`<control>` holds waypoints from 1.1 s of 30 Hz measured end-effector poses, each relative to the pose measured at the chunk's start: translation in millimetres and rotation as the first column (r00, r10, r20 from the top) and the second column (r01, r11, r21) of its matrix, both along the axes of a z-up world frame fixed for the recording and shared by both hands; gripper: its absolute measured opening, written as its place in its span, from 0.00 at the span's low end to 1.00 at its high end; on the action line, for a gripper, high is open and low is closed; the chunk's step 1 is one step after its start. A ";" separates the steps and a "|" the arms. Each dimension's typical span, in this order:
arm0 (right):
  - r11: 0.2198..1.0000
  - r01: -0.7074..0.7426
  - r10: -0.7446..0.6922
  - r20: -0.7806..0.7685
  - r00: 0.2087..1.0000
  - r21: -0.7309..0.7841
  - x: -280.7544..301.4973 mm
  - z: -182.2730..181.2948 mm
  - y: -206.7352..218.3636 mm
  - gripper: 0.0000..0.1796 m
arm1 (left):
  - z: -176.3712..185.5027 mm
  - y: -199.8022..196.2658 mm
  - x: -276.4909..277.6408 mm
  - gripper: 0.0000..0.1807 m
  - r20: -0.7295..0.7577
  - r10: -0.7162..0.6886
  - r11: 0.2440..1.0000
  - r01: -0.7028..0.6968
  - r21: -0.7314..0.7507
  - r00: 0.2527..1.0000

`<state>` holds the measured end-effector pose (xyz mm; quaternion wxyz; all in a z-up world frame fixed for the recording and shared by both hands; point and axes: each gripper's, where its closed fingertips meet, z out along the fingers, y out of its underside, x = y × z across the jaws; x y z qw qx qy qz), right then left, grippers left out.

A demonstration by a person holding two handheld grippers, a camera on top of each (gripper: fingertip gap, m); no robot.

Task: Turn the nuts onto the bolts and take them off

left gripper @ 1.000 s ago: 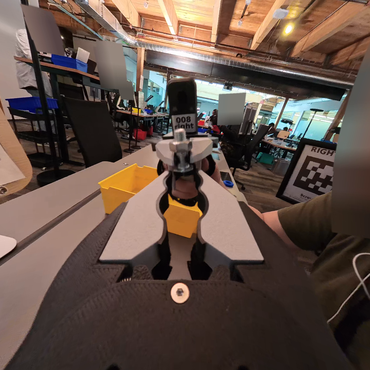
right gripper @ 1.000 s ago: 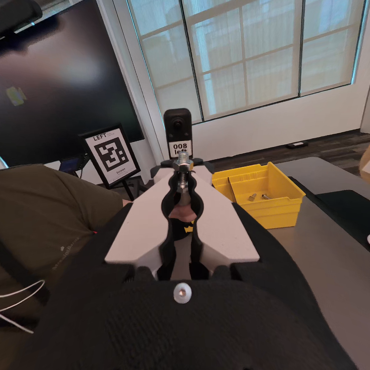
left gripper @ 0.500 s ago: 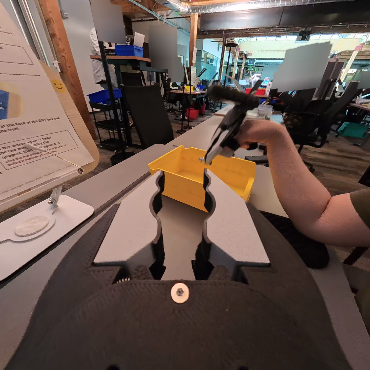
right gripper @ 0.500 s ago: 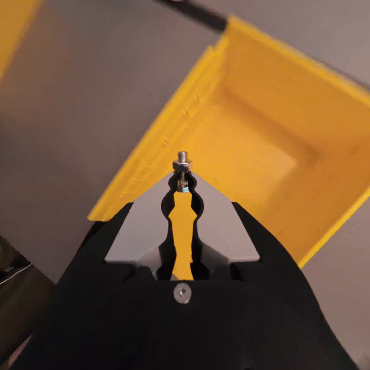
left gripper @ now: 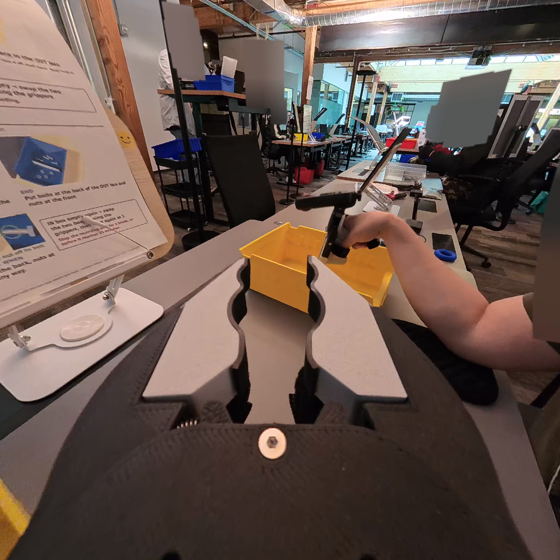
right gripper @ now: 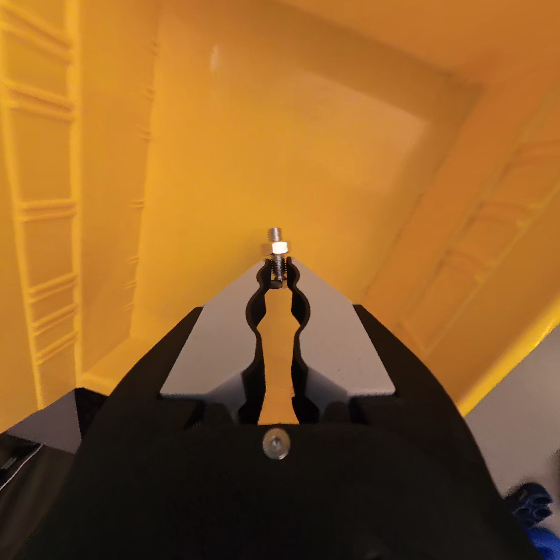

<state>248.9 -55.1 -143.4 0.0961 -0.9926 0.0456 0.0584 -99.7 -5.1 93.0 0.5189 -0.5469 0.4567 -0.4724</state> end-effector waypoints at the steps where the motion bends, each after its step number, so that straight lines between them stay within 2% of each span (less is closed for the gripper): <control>1: 1.000 0.019 -0.019 0.008 1.000 -0.021 4.2 -4.5 -3.0 0.05 | 3.0 0.3 -3.1 0.19 0.010 0.006 1.000 -0.006 0.003 1.000; 5: 0.995 0.056 -0.054 0.028 0.998 -0.077 14.5 -22.6 -7.6 0.05 | 13.4 -0.1 -13.8 0.19 0.024 0.024 0.999 -0.025 0.027 0.999; 7: 0.996 0.076 -0.074 0.039 0.997 -0.052 17.6 -21.2 -4.0 0.05 | 17.0 -0.1 -18.2 0.19 0.026 0.032 0.999 -0.033 0.036 0.999; 8: 0.996 0.080 -0.078 0.042 0.996 -0.048 18.4 -19.6 -4.0 0.06 | 18.6 0.1 -19.9 0.19 0.030 0.034 0.999 -0.035 0.036 0.999; 10: 0.997 0.068 -0.066 0.040 0.997 -0.038 15.5 -13.6 -5.8 0.16 | 20.7 2.0 -22.8 0.20 0.035 0.041 0.999 -0.042 0.027 0.999; 14: 0.999 0.013 -0.015 0.066 0.998 0.038 3.7 16.9 -2.2 0.20 | 25.3 10.1 -29.8 0.20 0.041 0.087 0.995 -0.089 0.035 0.995; 18: 0.957 -0.089 0.053 0.137 0.989 0.275 -22.6 77.5 24.2 0.21 | 37.7 17.9 -42.3 0.20 0.065 0.166 0.983 -0.170 0.062 0.984; 20: 0.852 -0.231 0.166 0.175 0.970 0.470 -52.0 117.3 46.8 0.22 | 46.3 17.1 -49.0 0.19 0.104 0.171 0.983 -0.176 0.042 0.980; 22: 0.661 -0.320 0.227 0.225 0.948 0.679 -80.7 162.6 70.1 0.26 | 51.9 17.0 -55.6 0.18 0.128 0.176 0.984 -0.179 0.012 0.976; 24: 0.470 -0.310 0.238 0.220 0.946 0.826 -103.1 201.7 86.9 0.38 | 51.9 20.5 -63.3 0.18 0.113 0.219 0.975 -0.222 0.011 0.969; 26: 0.327 -0.261 0.278 0.172 0.945 0.908 -124.7 224.6 94.9 0.45 | 51.0 21.6 -71.7 0.18 0.090 0.268 0.962 -0.272 0.031 0.959; 28: 0.237 -0.202 0.335 0.115 0.935 0.950 -145.3 236.7 100.2 0.51 | 50.3 23.0 -81.3 0.17 0.071 0.319 0.945 -0.322 0.050 0.945; 33: 0.036 -0.141 0.397 0.115 0.911 0.989 -177.2 264.0 99.5 0.45 | 40.9 34.0 -110.6 0.18 -0.001 0.429 0.903 -0.428 0.044 0.903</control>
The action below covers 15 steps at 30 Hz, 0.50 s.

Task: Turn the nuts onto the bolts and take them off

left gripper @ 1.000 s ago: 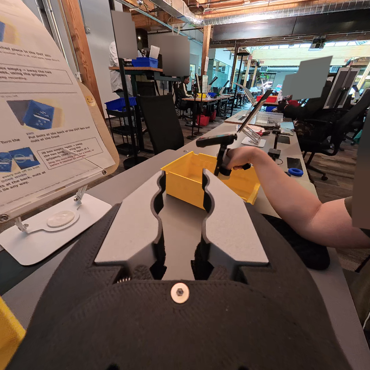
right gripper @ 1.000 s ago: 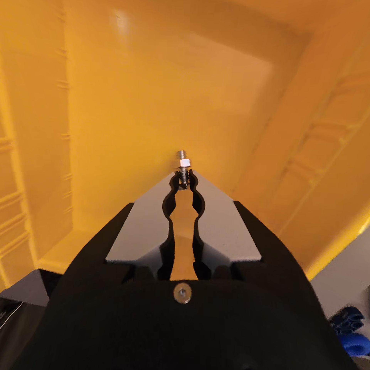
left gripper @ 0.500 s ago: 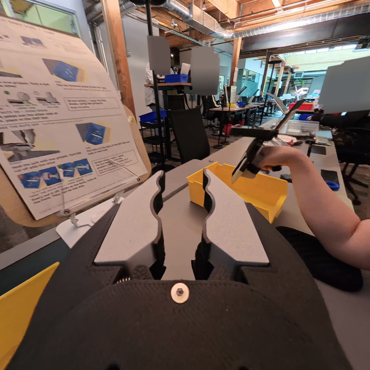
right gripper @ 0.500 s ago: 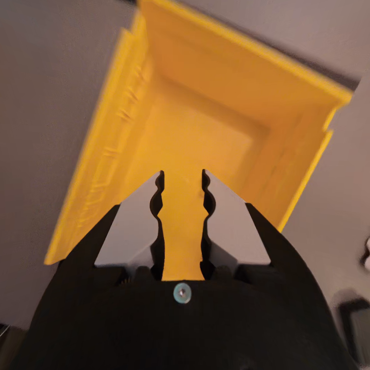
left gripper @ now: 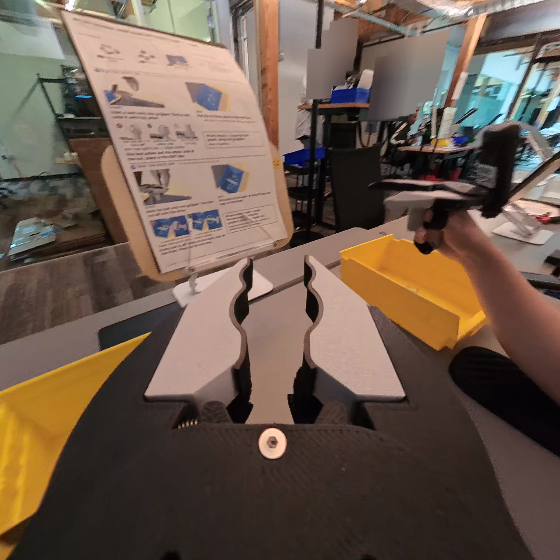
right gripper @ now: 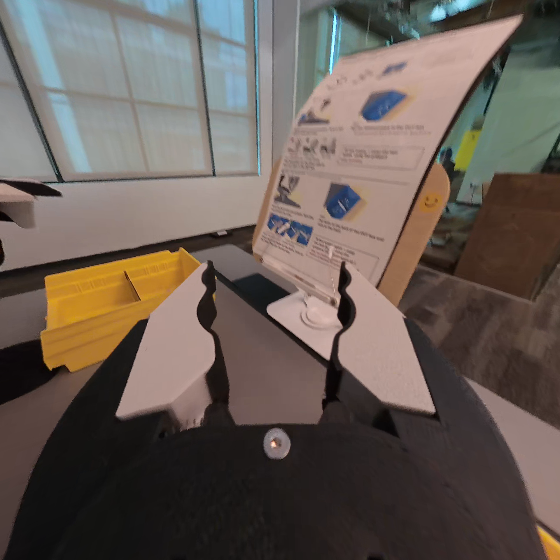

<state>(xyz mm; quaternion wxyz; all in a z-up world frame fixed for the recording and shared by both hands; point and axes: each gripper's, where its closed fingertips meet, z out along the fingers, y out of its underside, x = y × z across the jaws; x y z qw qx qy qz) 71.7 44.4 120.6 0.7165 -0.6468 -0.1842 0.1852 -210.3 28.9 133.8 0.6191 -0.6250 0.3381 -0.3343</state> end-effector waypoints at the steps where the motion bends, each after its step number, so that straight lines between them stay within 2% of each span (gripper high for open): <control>1: 0.999 -0.011 0.011 -0.013 1.000 0.041 -4.1 7.1 -3.2 0.44 | -2.8 3.4 -8.4 0.18 -0.024 0.033 0.999 -0.033 -0.002 0.999; 7: 0.970 -0.105 0.134 -0.119 0.984 0.219 -26.3 41.9 -27.3 0.44 | -21.8 20.5 -65.8 0.18 -0.180 0.237 0.971 -0.237 0.022 0.955; 10: 0.961 -0.109 0.134 -0.082 0.988 0.254 -37.0 41.0 -26.6 0.50 | -37.9 27.2 -90.1 0.19 -0.250 0.249 0.962 -0.269 -0.047 0.936; 15: 0.963 -0.099 0.107 -0.017 0.994 0.249 -56.4 32.3 -20.2 0.48 | -64.0 40.1 -131.2 0.19 -0.369 0.265 0.941 -0.322 -0.101 0.891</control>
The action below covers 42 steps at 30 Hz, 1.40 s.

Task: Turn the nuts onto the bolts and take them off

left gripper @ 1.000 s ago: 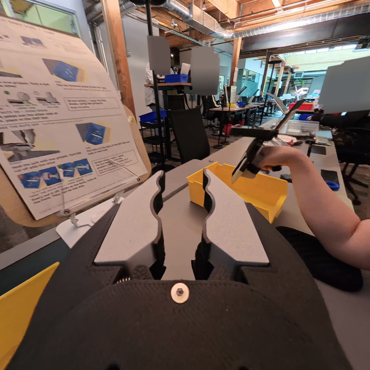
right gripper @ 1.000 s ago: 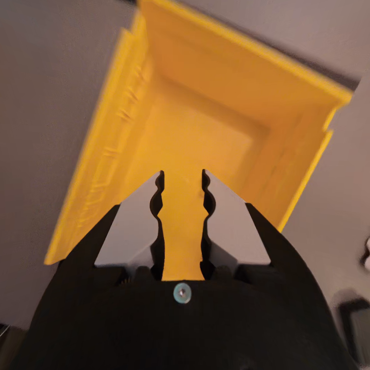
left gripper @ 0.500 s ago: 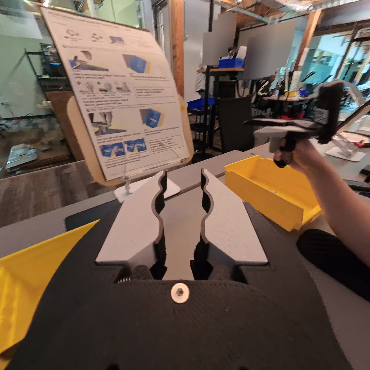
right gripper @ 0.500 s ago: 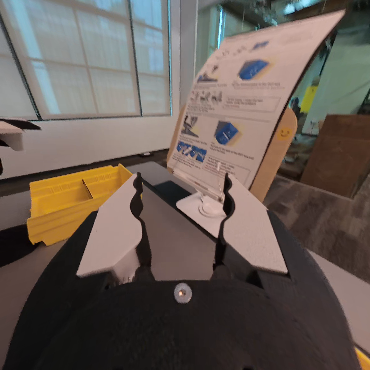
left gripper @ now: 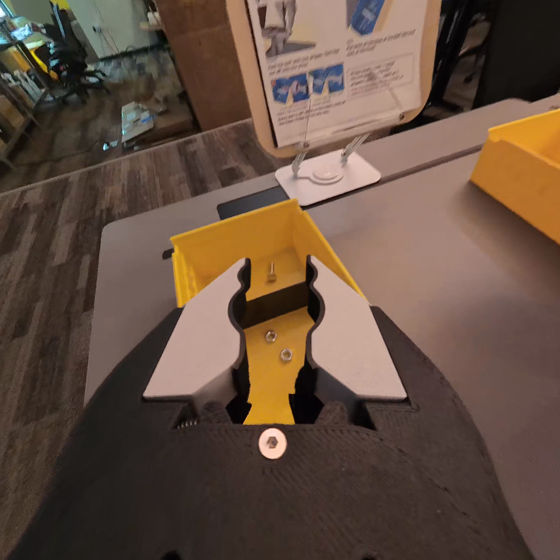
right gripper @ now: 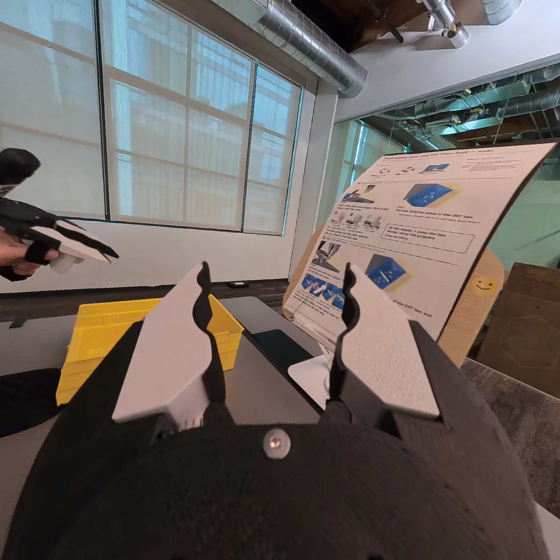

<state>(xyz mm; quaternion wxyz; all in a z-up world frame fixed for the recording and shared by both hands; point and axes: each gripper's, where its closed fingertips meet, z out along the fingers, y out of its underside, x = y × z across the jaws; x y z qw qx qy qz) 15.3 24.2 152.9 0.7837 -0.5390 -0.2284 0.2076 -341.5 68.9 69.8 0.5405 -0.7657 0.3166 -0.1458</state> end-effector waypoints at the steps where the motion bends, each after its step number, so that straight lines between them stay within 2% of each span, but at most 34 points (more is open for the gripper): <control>1: 1.000 -0.007 0.007 0.003 1.000 -0.002 -4.8 -0.8 -0.2 0.47 | -5.5 2.5 -5.6 0.19 -0.010 -0.003 1.000 0.003 -0.022 1.000; 6: 0.999 0.004 0.001 0.118 0.993 -0.046 -28.0 -21.9 9.5 0.44 | -26.5 10.5 -19.3 0.20 -0.017 -0.097 0.980 0.093 -0.175 0.995; 12: 0.997 0.016 -0.002 0.187 0.982 -0.075 -38.4 -32.2 13.8 0.44 | -60.2 12.2 -39.3 0.18 -0.195 -0.193 0.949 0.133 -0.287 0.962; 16: 0.995 0.058 -0.037 0.241 0.970 -0.081 -33.9 -37.5 17.0 0.44 | -96.2 13.0 -45.8 0.16 -0.368 -0.273 0.932 0.149 -0.330 0.889; 19: 0.994 0.069 -0.046 0.253 0.966 -0.085 -31.9 -38.7 17.3 0.44 | -126.3 7.5 -32.9 0.15 -0.354 -0.378 0.875 0.206 -0.438 0.855; 21: 0.993 0.075 -0.048 0.267 0.963 -0.091 -31.5 -40.7 17.8 0.44 | -146.9 4.8 -25.6 0.15 -0.402 -0.428 0.851 0.212 -0.480 0.809; 24: 0.991 0.087 -0.054 0.300 0.952 -0.099 -31.8 -45.7 19.8 0.44 | -172.0 4.3 -16.6 0.13 -0.496 -0.476 0.840 0.208 -0.502 0.727; 28: 0.990 0.095 -0.052 0.343 0.938 -0.109 -34.1 -53.0 22.5 0.44 | -196.3 13.0 -14.2 0.14 -0.549 -0.498 0.825 0.171 -0.539 0.671; 36: 0.989 0.114 -0.057 0.463 0.884 -0.095 -40.2 -64.0 22.0 0.44 | -229.1 14.7 -15.2 0.18 -0.497 -0.478 0.739 0.026 -0.673 0.725; 39: 0.989 0.121 -0.063 0.508 0.859 -0.082 -41.4 -67.3 21.3 0.44 | -228.7 17.4 -11.3 0.13 -0.483 -0.468 0.742 0.033 -0.670 0.740; 40: 0.989 0.128 -0.071 0.521 0.851 -0.075 -40.8 -67.7 21.2 0.44 | -228.7 19.2 -11.2 0.09 -0.493 -0.466 0.751 0.033 -0.660 0.735; 42: 0.989 0.137 -0.084 0.536 0.840 -0.059 -38.9 -66.6 20.0 0.45 | -227.6 22.9 -13.8 0.09 -0.540 -0.451 0.780 0.019 -0.626 0.710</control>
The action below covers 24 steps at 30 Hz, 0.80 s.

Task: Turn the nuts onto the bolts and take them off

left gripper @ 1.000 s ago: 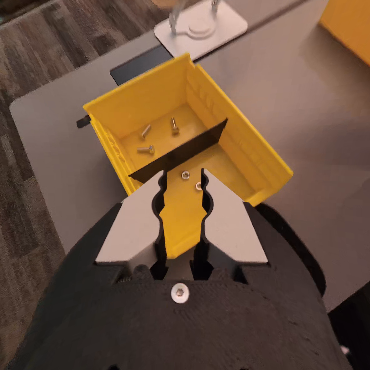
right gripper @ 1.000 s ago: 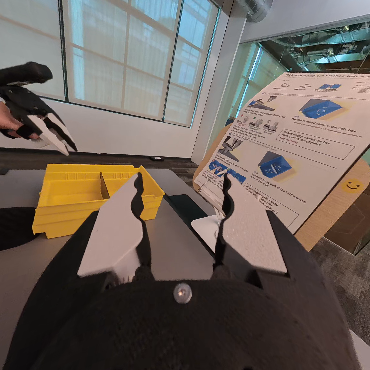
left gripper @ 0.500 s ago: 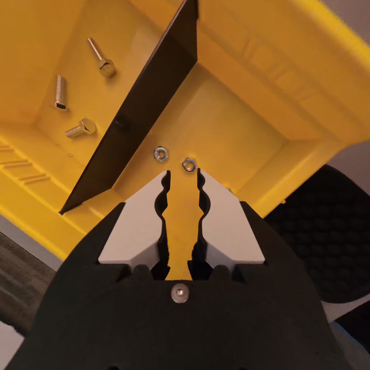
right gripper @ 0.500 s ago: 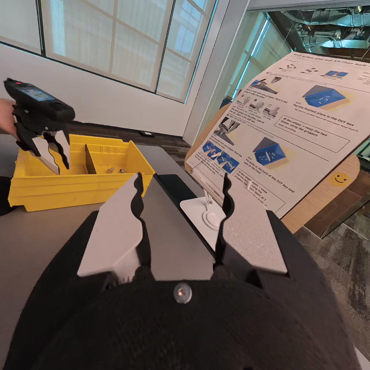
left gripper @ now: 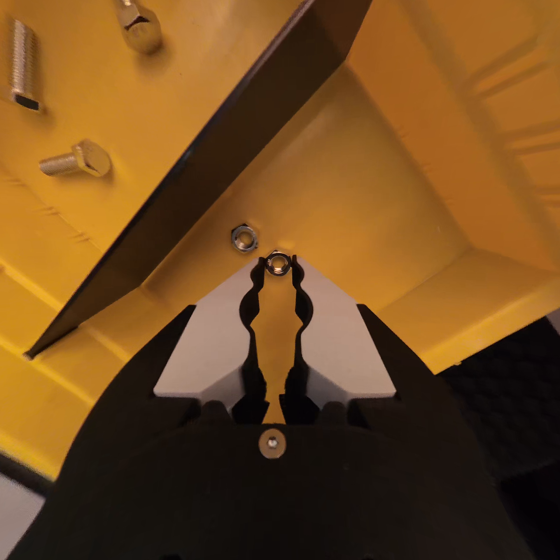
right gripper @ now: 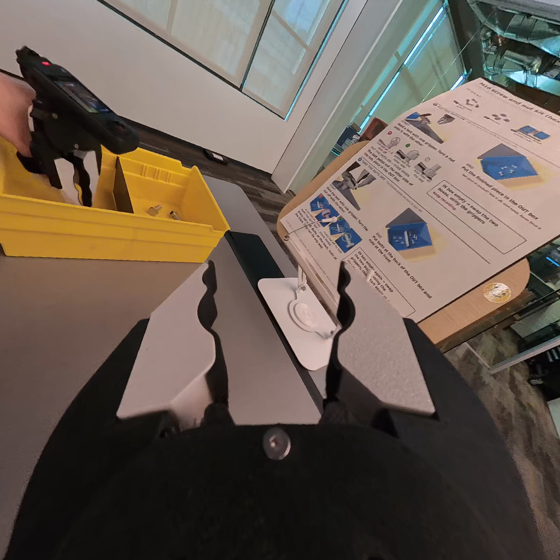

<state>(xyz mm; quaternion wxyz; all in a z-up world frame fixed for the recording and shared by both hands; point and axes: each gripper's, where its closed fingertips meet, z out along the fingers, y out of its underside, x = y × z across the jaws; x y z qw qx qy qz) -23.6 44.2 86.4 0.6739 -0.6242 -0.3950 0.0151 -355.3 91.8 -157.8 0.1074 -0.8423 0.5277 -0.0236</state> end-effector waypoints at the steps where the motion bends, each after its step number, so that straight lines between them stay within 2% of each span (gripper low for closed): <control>1: 1.000 0.003 -0.003 0.005 1.000 0.006 1.3 1.3 -0.9 0.45 | 3.6 4.1 -2.3 0.09 -0.021 0.001 0.999 0.000 0.039 1.000; 3: 1.000 0.012 -0.012 0.005 1.000 0.023 5.5 6.2 -3.1 0.45 | 24.2 8.9 2.7 0.09 0.013 -0.002 0.994 0.001 0.112 1.000; 5: 0.999 0.016 -0.016 -0.011 1.000 0.042 9.9 13.9 -6.5 0.44 | 63.7 0.1 28.8 0.09 0.170 0.002 0.990 -0.026 0.137 0.985; 7: 0.998 0.011 -0.009 -0.040 0.999 0.058 13.1 22.6 -10.8 0.44 | 108.7 -27.3 76.6 0.09 0.347 -0.073 0.990 0.025 0.142 0.935; 9: 0.997 0.000 0.005 -0.074 0.997 0.071 14.8 30.4 -15.9 0.45 | 129.3 -61.7 131.6 0.09 0.424 -0.200 0.975 0.137 0.175 0.883; 11: 0.997 -0.010 0.017 -0.090 0.996 0.079 15.9 35.2 -20.6 0.44 | 106.9 -95.4 182.6 0.09 0.390 -0.306 0.952 0.268 0.150 0.869; 13: 0.996 -0.003 0.011 -0.092 0.996 0.088 19.1 38.0 -23.7 0.44 | 60.3 -119.1 218.7 0.09 0.299 -0.387 0.921 0.380 0.082 0.872; 15: 0.996 0.003 0.006 -0.094 0.996 0.094 22.3 40.3 -26.3 0.44 | 23.8 -123.9 237.9 0.09 0.210 -0.436 0.899 0.436 0.047 0.875; 18: 0.994 0.013 -0.004 -0.093 0.996 0.104 27.5 43.3 -28.3 0.44 | 11.2 -127.4 260.3 0.09 0.239 -0.437 0.895 0.446 0.019 0.867; 24: 0.994 0.040 -0.031 -0.092 0.995 0.104 40.4 43.6 -25.6 0.44 | -7.8 -130.2 268.2 0.09 0.206 -0.434 0.893 0.449 -0.029 0.877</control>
